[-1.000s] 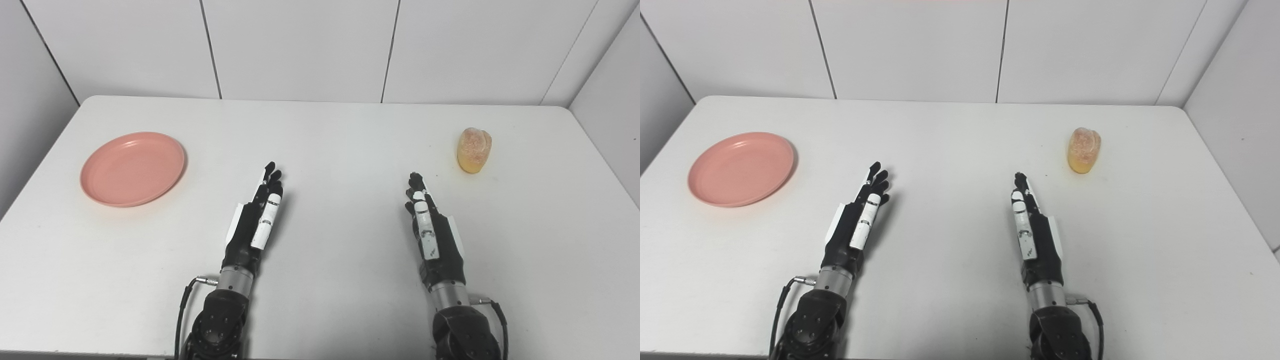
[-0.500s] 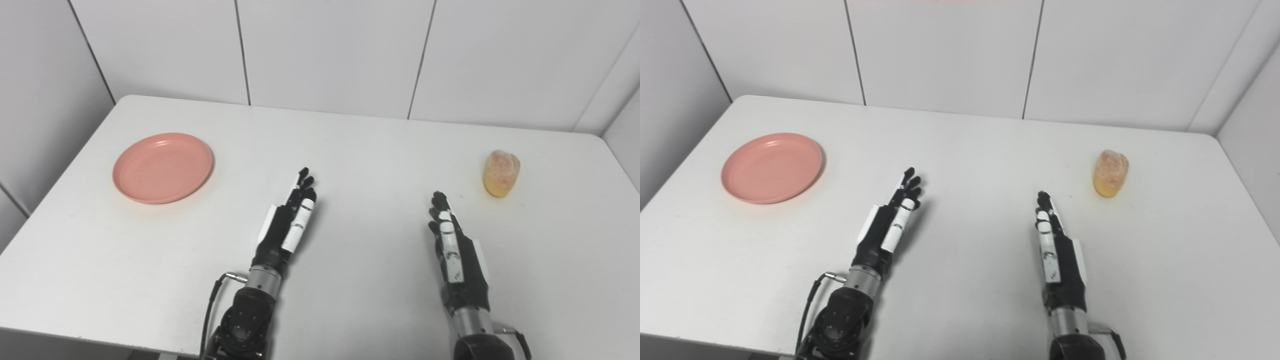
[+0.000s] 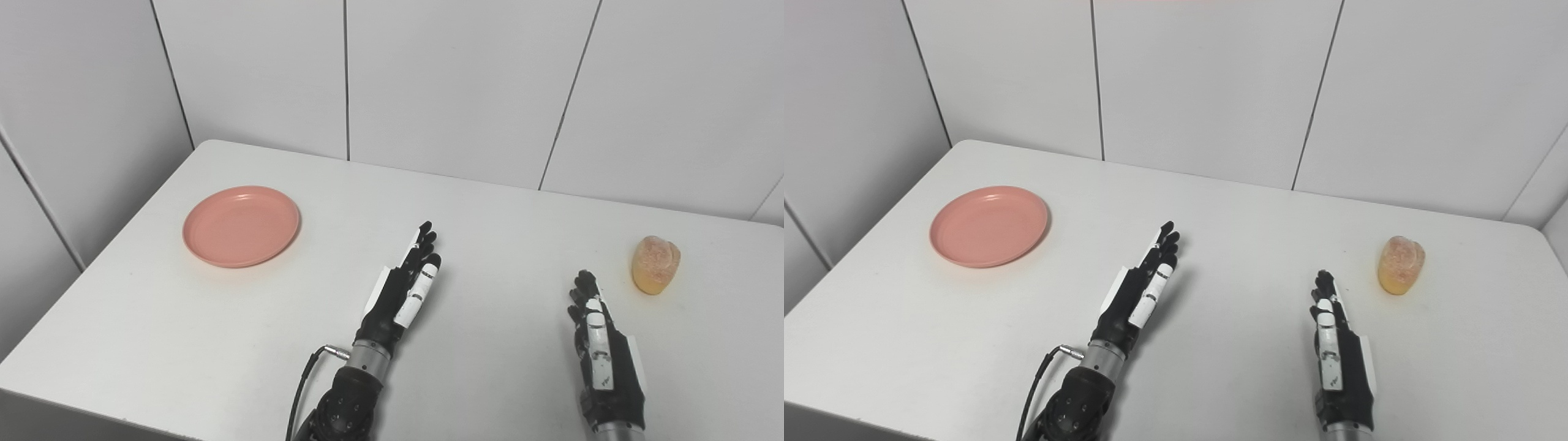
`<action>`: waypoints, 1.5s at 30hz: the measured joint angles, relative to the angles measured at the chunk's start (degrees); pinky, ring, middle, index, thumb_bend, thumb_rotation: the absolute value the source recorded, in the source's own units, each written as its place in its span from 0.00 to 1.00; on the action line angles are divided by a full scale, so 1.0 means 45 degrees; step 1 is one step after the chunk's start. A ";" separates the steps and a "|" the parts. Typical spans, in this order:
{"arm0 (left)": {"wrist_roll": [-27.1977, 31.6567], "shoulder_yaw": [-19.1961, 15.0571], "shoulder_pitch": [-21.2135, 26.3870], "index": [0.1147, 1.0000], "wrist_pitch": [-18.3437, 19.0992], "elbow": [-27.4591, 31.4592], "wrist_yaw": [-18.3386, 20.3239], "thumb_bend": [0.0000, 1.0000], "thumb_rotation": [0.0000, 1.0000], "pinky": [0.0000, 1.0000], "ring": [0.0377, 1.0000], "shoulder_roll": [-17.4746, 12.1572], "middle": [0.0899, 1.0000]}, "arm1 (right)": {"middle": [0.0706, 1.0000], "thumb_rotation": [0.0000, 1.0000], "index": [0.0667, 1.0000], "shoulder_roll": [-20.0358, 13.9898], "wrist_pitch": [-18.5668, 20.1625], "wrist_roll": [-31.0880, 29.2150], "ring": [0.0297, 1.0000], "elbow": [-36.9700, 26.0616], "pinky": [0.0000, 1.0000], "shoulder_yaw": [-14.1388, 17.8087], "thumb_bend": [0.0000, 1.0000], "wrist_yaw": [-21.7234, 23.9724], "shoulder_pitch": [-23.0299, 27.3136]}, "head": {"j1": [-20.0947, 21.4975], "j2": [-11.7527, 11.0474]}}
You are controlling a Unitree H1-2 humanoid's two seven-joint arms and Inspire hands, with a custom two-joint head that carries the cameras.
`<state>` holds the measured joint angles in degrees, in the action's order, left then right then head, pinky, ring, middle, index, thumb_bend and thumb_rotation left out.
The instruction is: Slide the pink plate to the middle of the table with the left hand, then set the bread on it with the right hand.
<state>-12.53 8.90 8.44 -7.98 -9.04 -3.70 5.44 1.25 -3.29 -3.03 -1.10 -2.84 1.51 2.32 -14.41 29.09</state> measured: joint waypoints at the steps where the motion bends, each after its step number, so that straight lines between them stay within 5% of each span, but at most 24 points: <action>1: 0.0001 -0.0001 0.0000 0.98 0.0000 0.0004 0.0000 0.40 1.00 0.95 0.97 0.0000 0.98 | 0.97 1.00 0.95 0.0001 0.0000 -0.0002 0.98 -0.0005 1.00 -0.0004 0.14 0.0001 0.0000 | -0.0019 0.0019; 8: 0.0030 -0.0103 -0.0017 0.97 0.0047 0.0155 0.0002 0.38 1.00 0.94 0.97 0.0028 0.98 | 0.97 1.00 0.95 0.0017 0.0013 -0.0019 0.99 -0.0143 1.00 -0.0065 0.12 0.0002 -0.0076 | -0.0019 0.0137; 17: 0.0305 -0.0369 -0.0705 0.98 0.1308 0.1274 0.0086 0.34 1.00 0.94 0.96 0.0094 0.97 | 0.98 1.00 0.96 0.0025 0.0054 -0.0029 1.00 -0.0367 1.00 -0.0091 0.11 0.0001 -0.0249 | -0.0215 0.0215; 25: 0.0955 -0.0860 -0.0690 0.98 0.2250 0.2583 0.0425 0.42 1.00 0.98 0.98 -0.0225 0.98 | 0.98 1.00 0.96 0.0042 0.0095 -0.0027 0.99 -0.0417 1.00 -0.0099 0.12 -0.0003 -0.0275 | -0.0488 0.0254; 45: 0.2362 -0.2555 0.2230 0.96 0.5166 0.5664 0.1330 0.43 1.00 0.94 0.95 -0.2224 0.96 | 0.98 1.00 0.95 0.0356 0.0557 0.0173 0.99 -0.0450 1.00 -0.0113 0.08 -0.0142 -0.0291 | -0.0605 0.0352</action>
<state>-1.90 -2.60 18.48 15.27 16.44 2.29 -4.56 2.85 -0.78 -2.26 -3.12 -3.35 0.87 1.01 -17.14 30.67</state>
